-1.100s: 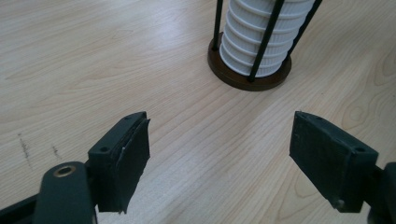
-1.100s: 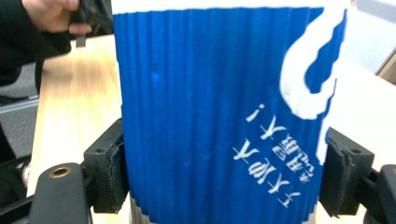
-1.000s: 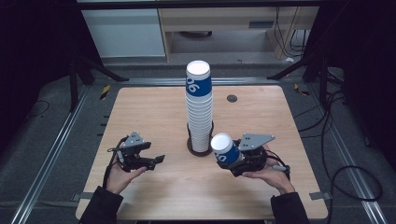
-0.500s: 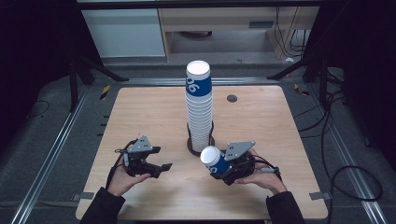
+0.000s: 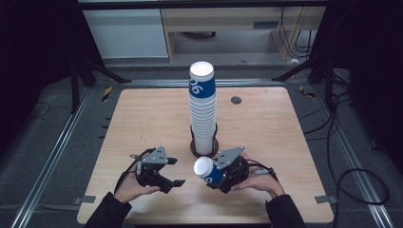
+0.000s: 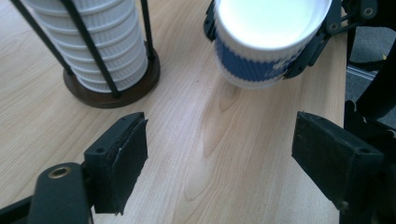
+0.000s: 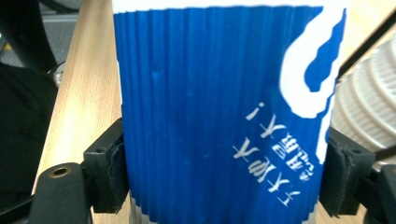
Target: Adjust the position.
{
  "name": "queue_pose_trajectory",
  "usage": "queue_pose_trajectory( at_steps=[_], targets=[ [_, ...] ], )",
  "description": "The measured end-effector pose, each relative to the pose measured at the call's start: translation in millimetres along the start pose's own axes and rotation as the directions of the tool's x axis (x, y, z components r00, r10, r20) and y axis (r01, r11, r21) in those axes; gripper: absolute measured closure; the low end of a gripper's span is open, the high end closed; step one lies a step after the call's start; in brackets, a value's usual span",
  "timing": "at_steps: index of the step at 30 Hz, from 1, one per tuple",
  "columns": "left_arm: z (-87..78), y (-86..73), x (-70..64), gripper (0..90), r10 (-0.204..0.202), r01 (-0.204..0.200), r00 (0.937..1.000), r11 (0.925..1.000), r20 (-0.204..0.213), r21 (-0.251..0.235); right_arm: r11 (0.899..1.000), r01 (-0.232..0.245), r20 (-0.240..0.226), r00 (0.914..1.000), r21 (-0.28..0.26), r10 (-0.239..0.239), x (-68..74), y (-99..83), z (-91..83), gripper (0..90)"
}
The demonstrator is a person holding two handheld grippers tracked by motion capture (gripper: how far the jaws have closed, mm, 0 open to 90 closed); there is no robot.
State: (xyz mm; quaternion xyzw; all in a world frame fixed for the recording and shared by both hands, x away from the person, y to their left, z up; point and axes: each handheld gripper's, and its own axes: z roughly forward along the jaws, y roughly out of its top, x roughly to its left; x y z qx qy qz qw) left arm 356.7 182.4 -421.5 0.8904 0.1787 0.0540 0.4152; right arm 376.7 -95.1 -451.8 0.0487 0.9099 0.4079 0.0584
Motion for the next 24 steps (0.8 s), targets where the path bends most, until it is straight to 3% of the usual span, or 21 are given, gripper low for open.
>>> queue_pose_trajectory(
  at_steps=[10, 24],
  targets=[
    [11.0, 10.8, -6.3, 16.5, 0.039, -0.041, 0.998, 0.9984, 0.05, 0.04, 0.995, 0.022, -0.027, 0.9995, 0.094, -0.019, 5.0, 6.6, 17.6, 20.4],
    [24.8, 18.5, -9.0, 17.5, 0.046, -0.054, 0.995, 0.9946, 0.088, 0.089, 0.988, 0.083, -0.036, 0.9962, 0.129, -0.079, 12.7, 22.9, 33.6, 20.4]
  ],
)
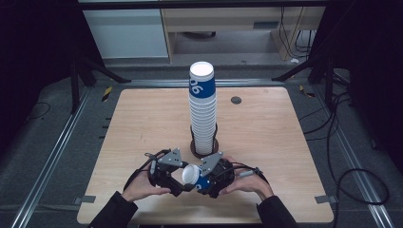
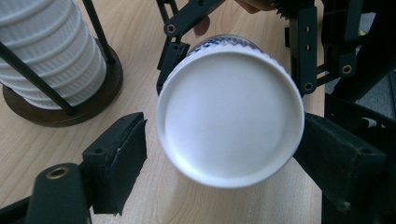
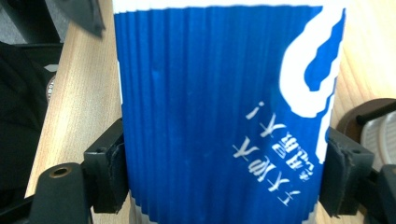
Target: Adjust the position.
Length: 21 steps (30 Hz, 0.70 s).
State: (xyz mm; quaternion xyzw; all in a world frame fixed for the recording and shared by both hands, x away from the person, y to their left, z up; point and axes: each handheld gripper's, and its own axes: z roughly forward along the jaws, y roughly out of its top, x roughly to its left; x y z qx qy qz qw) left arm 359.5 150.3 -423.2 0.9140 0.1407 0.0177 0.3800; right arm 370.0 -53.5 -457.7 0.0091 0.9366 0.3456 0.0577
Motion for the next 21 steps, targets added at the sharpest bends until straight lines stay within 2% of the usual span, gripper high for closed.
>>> queue_pose_trajectory(
  at_steps=[8, 10, 16, 21],
  targets=[
    [7.2, -0.5, -1.3, 21.5, 0.003, -0.004, 1.0, 0.9992, 0.008, 0.039, 0.999, 0.007, -0.019, 0.9998, 0.031, -0.006, 4.9, 5.1, 8.7, 20.4],
    [8.7, -0.8, -2.0, 22.4, 0.001, -0.001, 0.9999, 0.9991, 0.013, 0.043, 0.999, 0.021, -0.014, 0.9997, 0.033, -0.02, 4.6, 6.0, 10.3, 20.4],
    [9.0, -0.8, -2.6, 25.0, 0.009, -0.01, 0.9997, 0.9987, 0.022, 0.05, 1.0, 0.008, -0.023, 0.9997, 0.013, -0.008, 6.1, 9.1, 9.9, 20.5],
    [8.6, -1.1, -2.6, 25.5, 0.007, -0.008, 0.9997, 0.9986, 0.023, 0.053, 1.0, 0.009, -0.023, 0.9997, 0.018, -0.009, 6.4, 9.8, 11.1, 20.4]
  ],
)
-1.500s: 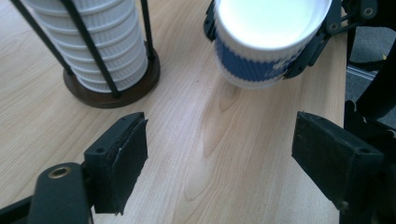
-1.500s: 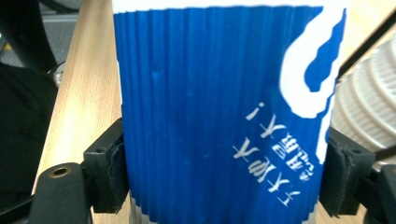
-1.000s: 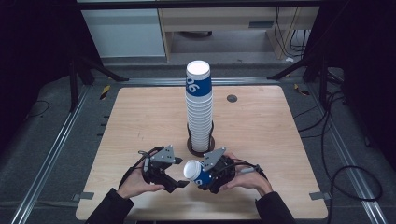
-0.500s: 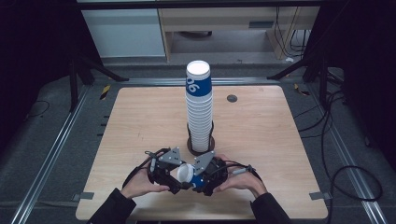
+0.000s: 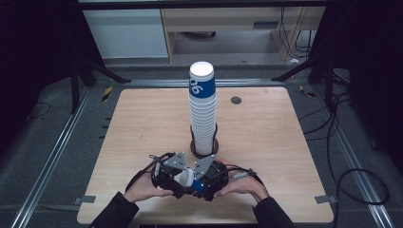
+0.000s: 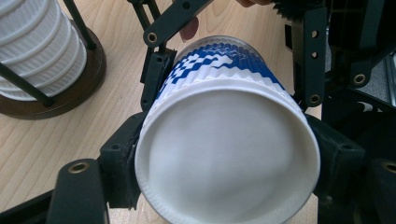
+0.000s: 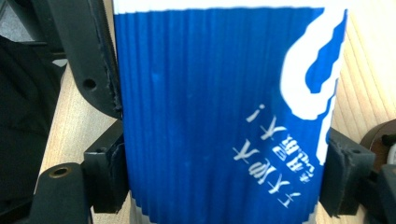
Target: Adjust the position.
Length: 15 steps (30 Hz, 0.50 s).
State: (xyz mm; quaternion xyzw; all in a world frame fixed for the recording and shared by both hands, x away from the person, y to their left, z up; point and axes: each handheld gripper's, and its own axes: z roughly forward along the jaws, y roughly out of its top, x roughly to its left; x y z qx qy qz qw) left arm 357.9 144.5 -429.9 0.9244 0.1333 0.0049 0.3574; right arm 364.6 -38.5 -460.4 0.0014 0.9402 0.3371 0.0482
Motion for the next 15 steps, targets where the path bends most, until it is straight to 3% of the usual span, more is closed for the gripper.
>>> queue_pose_trajectory(
  at_steps=[4, 7, 11, 12, 15],
  targets=[
    [-0.9, -0.8, 0.4, 25.6, -0.009, 0.009, 1.0, 0.9999, 0.002, -0.005, 1.0, -0.01, -0.008, 0.9999, -0.011, 0.01, -0.3, -0.5, 0.0, 18.4],
    [-3.5, -1.4, 1.1, 25.7, -0.012, 0.012, 0.9998, 0.9999, -0.013, -0.009, 0.998, -0.04, -0.003, 0.9992, -0.038, 0.04, -2.8, -1.1, -1.1, 9.3],
    [-13.1, -3.6, 5.9, 25.7, -0.03, 0.029, 0.9994, 0.9985, -0.019, -0.047, 0.996, -0.058, 0.007, 0.9983, -0.073, 0.059, -6.6, -3.3, -9.3, 7.3],
    [-16.3, -4.3, 7.2, 25.7, -0.037, 0.036, 0.9991, 0.9977, -0.02, -0.058, 0.992, -0.082, 0.02, 0.9962, -0.1, 0.084, -9.3, -5.2, -16.0, 5.9],
    [-26.7, -7.1, 11.6, 25.7, -0.052, 0.048, 0.9977, 0.9947, -0.044, -0.091, 0.986, -0.096, 0.041, 0.9939, -0.134, 0.102, -13.2, -7.7, -22.9, 5.4]
  ],
)
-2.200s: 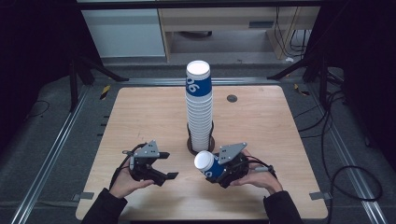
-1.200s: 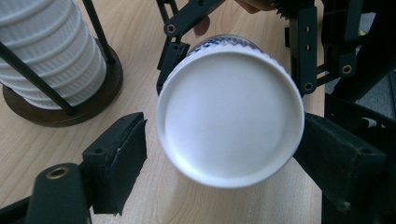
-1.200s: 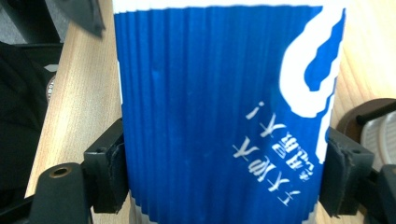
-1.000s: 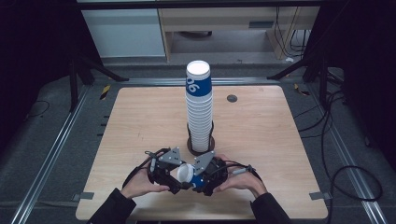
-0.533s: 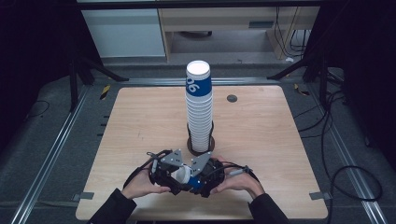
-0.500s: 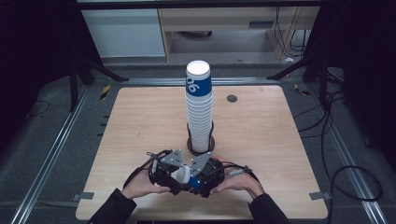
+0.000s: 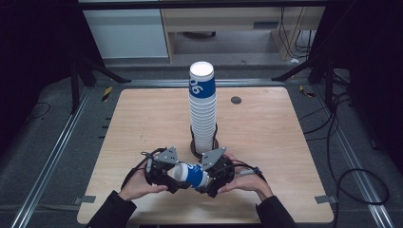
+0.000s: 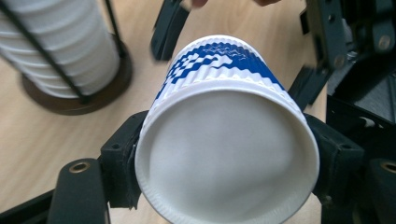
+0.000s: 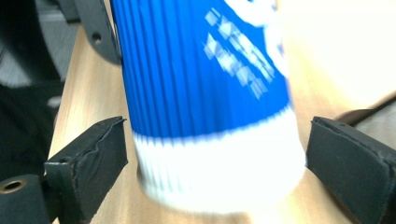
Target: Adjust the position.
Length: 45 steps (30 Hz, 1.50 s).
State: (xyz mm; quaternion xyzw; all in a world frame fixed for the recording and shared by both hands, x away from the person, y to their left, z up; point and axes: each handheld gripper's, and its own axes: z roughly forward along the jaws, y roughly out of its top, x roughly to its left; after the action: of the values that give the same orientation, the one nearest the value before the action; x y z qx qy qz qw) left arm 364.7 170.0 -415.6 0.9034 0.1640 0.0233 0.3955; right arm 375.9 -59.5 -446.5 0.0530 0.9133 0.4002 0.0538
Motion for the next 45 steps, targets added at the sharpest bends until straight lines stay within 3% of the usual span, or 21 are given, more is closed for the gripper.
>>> queue_pose_trajectory(
  at_steps=[4, 7, 9, 10, 11, 13, 15, 23, 28, 32, 37, 45],
  targets=[
    [-10.7, -2.7, 6.9, 25.6, -0.032, 0.031, 0.9993, 0.9975, -0.018, -0.064, 0.995, -0.058, 0.029, 0.9977, -0.087, 0.061, -7.6, -5.7, -16.0, 6.6],
    [-15.1, -5.0, 11.2, 25.6, -0.052, 0.048, 0.9983, 0.9931, -0.026, -0.107, 0.988, -0.094, 0.055, 0.9933, -0.122, 0.101, -12.0, -11.7, -25.7, 7.1],
    [-16.2, -6.6, 13.4, 25.6, -0.065, 0.06, 0.9974, 0.9893, -0.031, -0.133, 0.976, -0.145, 0.084, 0.9835, -0.162, 0.16, -17.7, -17.5, -35.5, 7.1],
    [-16.4, -7.3, 14.4, 25.6, -0.071, 0.066, 0.9971, 0.987, -0.028, -0.147, 0.976, -0.145, 0.084, 0.9835, -0.162, 0.16, -17.7, -17.5, -35.5, 7.1],
    [-16.5, -7.7, 15.2, 25.5, -0.074, 0.069, 0.9969, 0.9852, -0.027, -0.157, 0.966, -0.172, 0.096, 0.9765, -0.195, 0.193, -20.0, -20.7, -41.6, 6.8],
    [-16.2, -7.9, 15.4, 25.5, -0.076, 0.07, 0.9967, 0.9827, -0.029, -0.172, 0.96, -0.181, 0.091, 0.9746, -0.214, 0.205, -20.8, -22.4, -44.7, 6.8],
    [-15.3, -8.0, 14.8, 25.5, -0.078, 0.073, 0.9968, 0.9785, -0.017, -0.193, 0.942, -0.205, 0.083, 0.9685, -0.264, 0.235, -21.8, -26.9, -52.4, 6.5],
    [-13.8, -9.6, 15.1, 25.5, -0.077, 0.075, 0.997, 0.9616, 0.004, -0.264, 0.921, -0.246, 0.056, 0.9598, -0.303, 0.275, -22.5, -36.5, -59.9, 6.1],
    [-13.1, -10.6, 13.4, 25.5, -0.067, 0.071, 0.9975, 0.9529, 0.024, -0.295, 0.919, -0.25, 0.038, 0.9611, -0.304, 0.273, -21.8, -36.1, -57.7, 5.8],
    [-12.9, -10.7, 12.9, 25.5, -0.064, 0.076, 0.9969, 0.9417, 0.046, -0.328, 0.912, -0.257, 0.008, 0.9617, -0.321, 0.274, -20.3, -33.8, -55.2, 5.6],
    [-14.5, -8.8, 10.4, 25.5, -0.058, 0.078, 0.9961, 0.9281, 0.067, -0.364, 0.912, -0.253, -0.026, 0.9657, -0.323, 0.258, -17.2, -30.3, -50.5, 5.3],
    [-10.7, -7.3, 8.3, 25.6, -0.033, 0.073, 0.993, 0.9266, 0.114, -0.369, 0.913, -0.253, -0.073, 0.9673, -0.319, 0.243, -14.3, -26.4, -43.5, 5.0]
  ],
)
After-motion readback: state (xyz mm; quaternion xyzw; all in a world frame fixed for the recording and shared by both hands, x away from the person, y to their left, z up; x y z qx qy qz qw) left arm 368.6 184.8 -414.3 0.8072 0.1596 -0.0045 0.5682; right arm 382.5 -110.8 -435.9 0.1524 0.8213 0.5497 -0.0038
